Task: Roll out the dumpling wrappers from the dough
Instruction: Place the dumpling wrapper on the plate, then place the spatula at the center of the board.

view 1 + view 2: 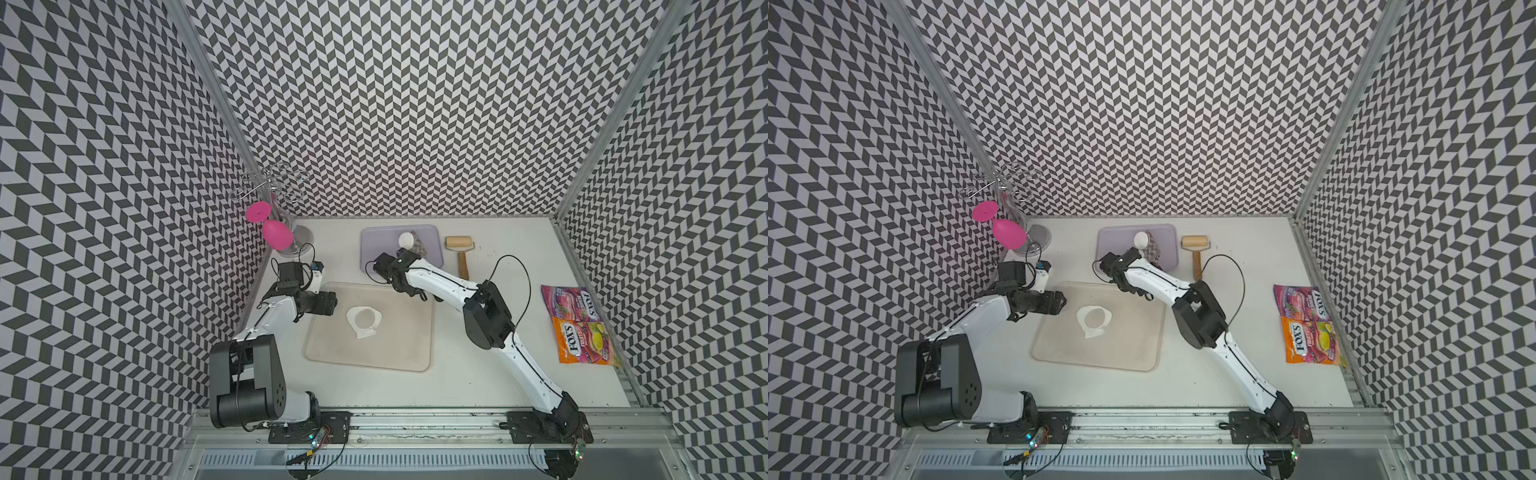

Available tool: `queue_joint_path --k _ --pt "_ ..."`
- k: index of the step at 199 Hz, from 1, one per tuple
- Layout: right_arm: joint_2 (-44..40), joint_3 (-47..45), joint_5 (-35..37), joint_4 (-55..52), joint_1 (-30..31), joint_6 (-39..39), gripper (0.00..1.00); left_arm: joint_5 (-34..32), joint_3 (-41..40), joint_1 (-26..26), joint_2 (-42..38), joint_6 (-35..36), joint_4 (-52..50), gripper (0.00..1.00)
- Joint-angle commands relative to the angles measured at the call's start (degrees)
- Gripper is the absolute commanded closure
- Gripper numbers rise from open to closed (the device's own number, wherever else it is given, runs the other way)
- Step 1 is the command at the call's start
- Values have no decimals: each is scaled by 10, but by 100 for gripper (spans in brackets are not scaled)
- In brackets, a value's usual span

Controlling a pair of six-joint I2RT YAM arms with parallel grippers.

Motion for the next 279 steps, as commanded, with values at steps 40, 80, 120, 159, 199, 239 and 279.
queue_joint_path --k 40,80,120,159,199,239,279 --pt "-6 17 -38 17 3 -4 100 3 -6 4 -7 -2 8 14" --pt "-28 26 -5 42 17 -20 100 4 -6 6 -7 -2 8 14" --pt "-16 56 33 22 17 -7 100 5 -6 7 -8 -2 7 14" --pt "-21 53 29 2 10 27 100 6 -7 8 -8 -1 7 14" --pt "-72 26 -36 23 -3 33 100 7 -7 9 -9 -2 8 14" --pt "-167 -20 -191 64 -29 29 100 11 -7 9 -9 -1 6 14" --pt "-344 -204 -342 176 -71 46 100 25 -6 11 -24 1 4 14"
